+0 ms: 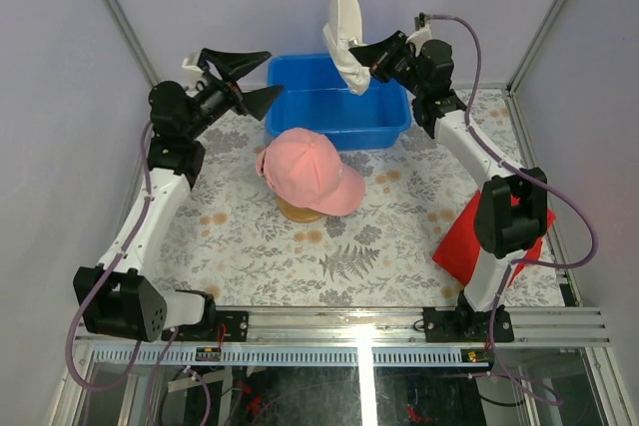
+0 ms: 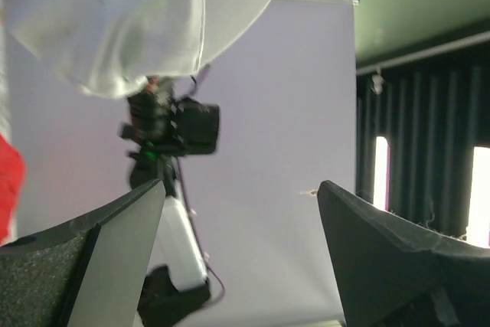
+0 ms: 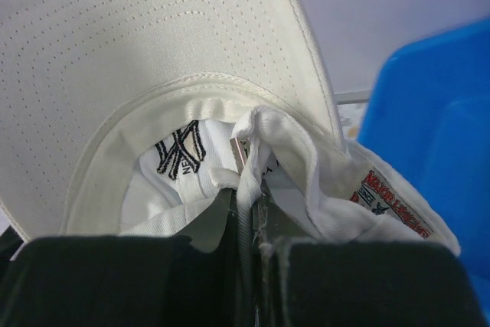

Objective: Stack the hats

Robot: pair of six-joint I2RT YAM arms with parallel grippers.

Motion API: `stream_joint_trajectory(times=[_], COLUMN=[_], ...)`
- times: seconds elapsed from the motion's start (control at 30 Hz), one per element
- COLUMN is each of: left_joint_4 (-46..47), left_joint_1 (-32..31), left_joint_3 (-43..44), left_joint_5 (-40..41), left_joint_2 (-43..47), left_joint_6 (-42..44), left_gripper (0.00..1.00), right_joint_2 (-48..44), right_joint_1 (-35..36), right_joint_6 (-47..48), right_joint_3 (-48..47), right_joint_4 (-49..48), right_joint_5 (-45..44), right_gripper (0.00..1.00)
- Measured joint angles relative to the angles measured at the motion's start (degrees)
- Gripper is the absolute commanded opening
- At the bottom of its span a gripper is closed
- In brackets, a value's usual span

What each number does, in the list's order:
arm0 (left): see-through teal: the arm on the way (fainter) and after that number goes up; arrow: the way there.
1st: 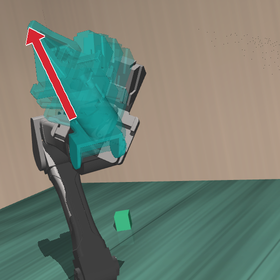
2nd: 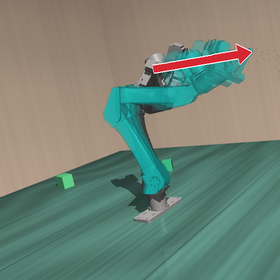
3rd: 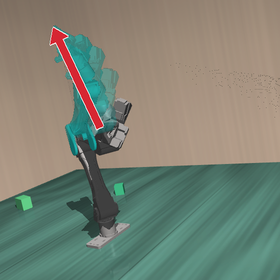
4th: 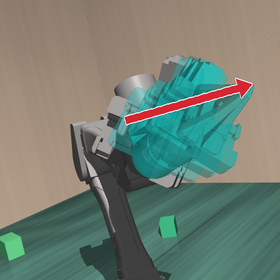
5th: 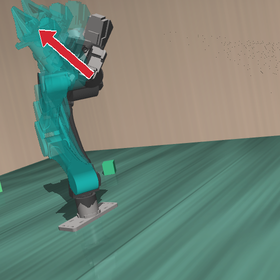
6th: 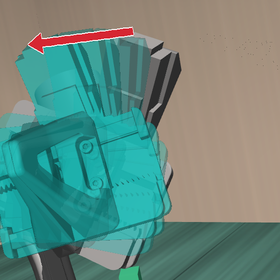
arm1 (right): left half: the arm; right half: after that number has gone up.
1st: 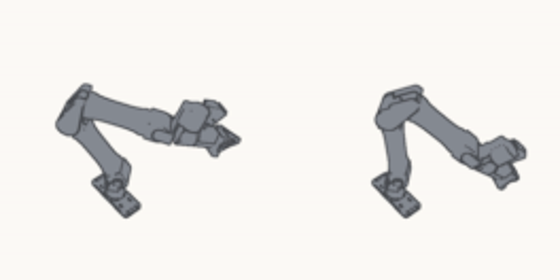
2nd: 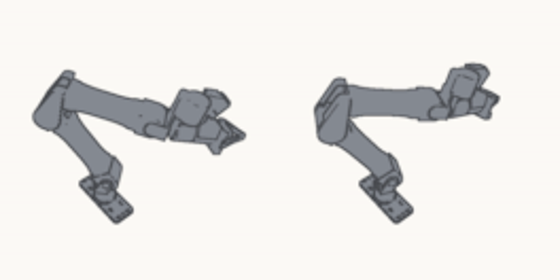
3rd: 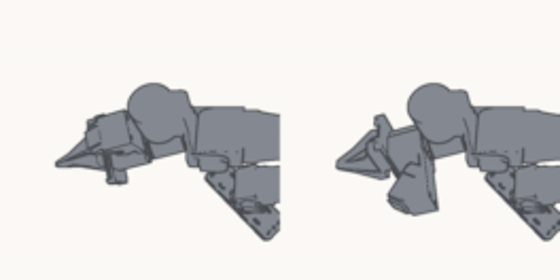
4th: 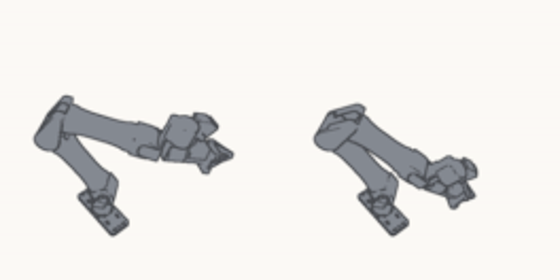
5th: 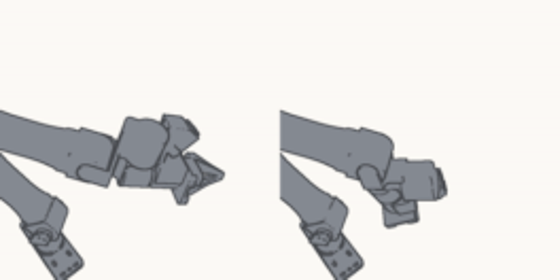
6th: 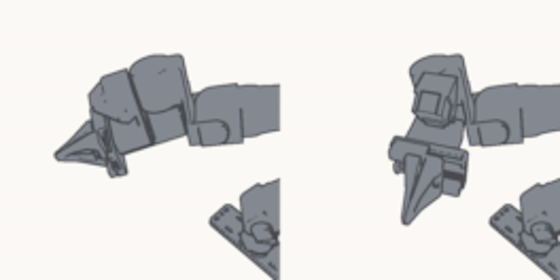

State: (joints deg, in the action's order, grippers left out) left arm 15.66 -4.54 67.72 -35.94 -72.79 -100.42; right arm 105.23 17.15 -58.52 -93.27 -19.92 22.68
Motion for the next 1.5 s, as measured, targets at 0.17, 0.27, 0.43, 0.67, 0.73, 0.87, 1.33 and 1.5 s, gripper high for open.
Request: stream_joint_trajectory(times=[0.17, 0.27, 0.43, 0.67, 0.73, 0.87, 1.33, 1.5], left_joint_4=[7.48, 9.73, 11.15, 11.74, 11.76, 12.13, 14.34, 14.8], left_joint_1=[-7.65, -10.95, -12.98, -14.86, -15.56, -16.59, -19.65, -19.96], left_joint_3=[0.46, 0.48, 0.48, 0.48, 0.48, 0.48, 2.82, 2.97], left_joint_5=[2.32, 3.65, 6.69, 10.8, 11.45, 12.13, 12.59, 12.63], left_joint_2=[-2.91, -4.66, -5.25, -5.25, -5.25, -5.57, -11.61, -12.55], left_joint_6=[-6.49, -8.74, -11.26, -13.6, -13.97, -14.43, -14.45, -14.21], left_gripper=[0.83, 0.84, 0.85, 0.85, 0.85, 0.85, 0.72, 0.42], right_joint_2=[0.04, -0.5, -3.93, -9.25, -9.53, -9.53, -9.53, -9.53], right_joint_1=[1.84, 3.32, 4.59, 4.68, 4.74, 4.87, 6.58, 6.91], right_joint_6=[-5.97, -6.08, -2.78, 2.99, 4.39, 6.78, 18.93, 20.46], right_joint_3=[2.27, 2.27, 4.68, 9.11, 9.27, 9.27, 9.27, 9.35], right_joint_4=[-12.9, -17.59, -18.58, -19.52, -19.87, -19.41, -10.99, -10.69], right_joint_5=[4.28, 5.88, 6.91, 6.75, 6.8, 7.02, 7.48, 7.45], right_gripper=[0.0, 0.0, 0.0, 0.0, 0.0, 0.0, 0.0, 0.0])
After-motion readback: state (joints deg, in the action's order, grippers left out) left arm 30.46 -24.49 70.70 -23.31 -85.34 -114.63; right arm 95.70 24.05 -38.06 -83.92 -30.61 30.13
